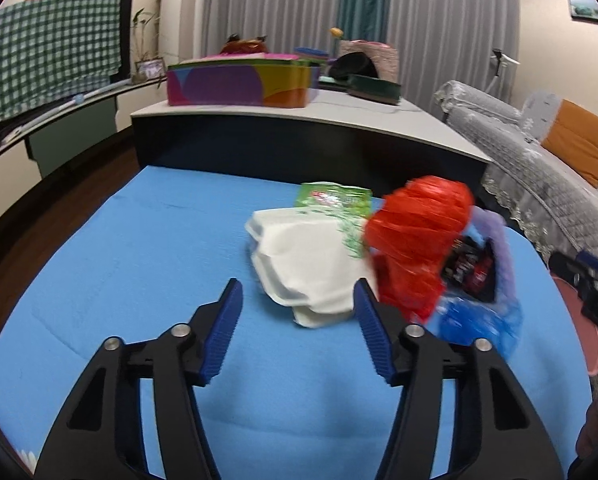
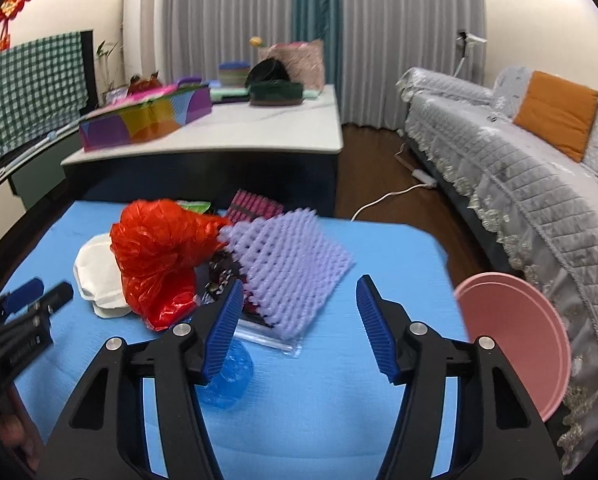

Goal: Collect trash
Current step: 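Grasp the white takeout box with the left tool while the right tool grasps the lavender foam net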

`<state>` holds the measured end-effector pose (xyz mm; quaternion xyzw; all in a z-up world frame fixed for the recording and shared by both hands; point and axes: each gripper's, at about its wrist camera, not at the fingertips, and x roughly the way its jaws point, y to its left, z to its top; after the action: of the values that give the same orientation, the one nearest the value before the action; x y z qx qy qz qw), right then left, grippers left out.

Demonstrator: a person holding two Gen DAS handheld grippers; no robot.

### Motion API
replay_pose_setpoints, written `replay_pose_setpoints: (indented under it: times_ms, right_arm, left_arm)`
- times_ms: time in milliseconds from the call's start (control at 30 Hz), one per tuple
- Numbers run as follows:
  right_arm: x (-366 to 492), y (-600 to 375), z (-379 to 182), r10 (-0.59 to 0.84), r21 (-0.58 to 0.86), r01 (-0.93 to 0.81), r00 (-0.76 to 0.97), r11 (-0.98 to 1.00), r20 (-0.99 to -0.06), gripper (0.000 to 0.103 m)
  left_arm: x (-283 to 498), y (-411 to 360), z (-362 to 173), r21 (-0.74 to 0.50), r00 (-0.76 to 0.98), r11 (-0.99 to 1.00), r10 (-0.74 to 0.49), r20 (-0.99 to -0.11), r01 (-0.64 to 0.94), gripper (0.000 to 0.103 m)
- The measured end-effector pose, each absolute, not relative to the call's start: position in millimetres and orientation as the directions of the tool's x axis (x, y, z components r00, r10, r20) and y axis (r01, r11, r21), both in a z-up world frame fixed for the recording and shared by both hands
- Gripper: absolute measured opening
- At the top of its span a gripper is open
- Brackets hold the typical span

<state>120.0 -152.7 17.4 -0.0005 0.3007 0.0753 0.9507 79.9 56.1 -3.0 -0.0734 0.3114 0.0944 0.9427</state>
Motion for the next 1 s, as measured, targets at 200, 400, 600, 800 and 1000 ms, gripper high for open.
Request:
replay_pose_setpoints:
  times_ms: [200,400,600,800,1000]
  right_arm:
    - [139.6,-138.7,2.5,0.148,0.01,-0.178,0.788,0.984,-0.598,0.06]
    - [152.0,-130.7,-14.7,0.174,0.006,-0.222,0.746,0.975,-0.643,0.061]
    - [157.7,-130.2,-20.9,0.169,0.005,-0.219,0.738,0.976,-0.653,0.061]
    - [160.7,-132.4,-23.9,0.173,0.004,-0.228,0.73,0.974,-0.661,0.044]
    - [157.7,-132.9,-21.4,0.183,0.001,-0.245,0.723,0.97,-0.666,0.017]
  left_arm:
    - [102.6,77.6,-15.0,-0.133,0.762,0.955,0.124,-0.635,-0.266,0.054]
    - [116.5,85.2,-26.5,-0.168,0.742,0.948,0.094,-0.664,-0.27,0.054]
    - [132.7,85.1,-36.9,-0.197,0.731,0.947,0.054,-0.68,-0.253,0.054]
    - [136.4,85.3,-35.6,-0.226,0.751,0.944,0.033,-0.66,-0.24,0.049]
    - [134.4,82.0,-28.4,-0.239,0.772,0.945,0.022,-0.635,-0.224,0.032]
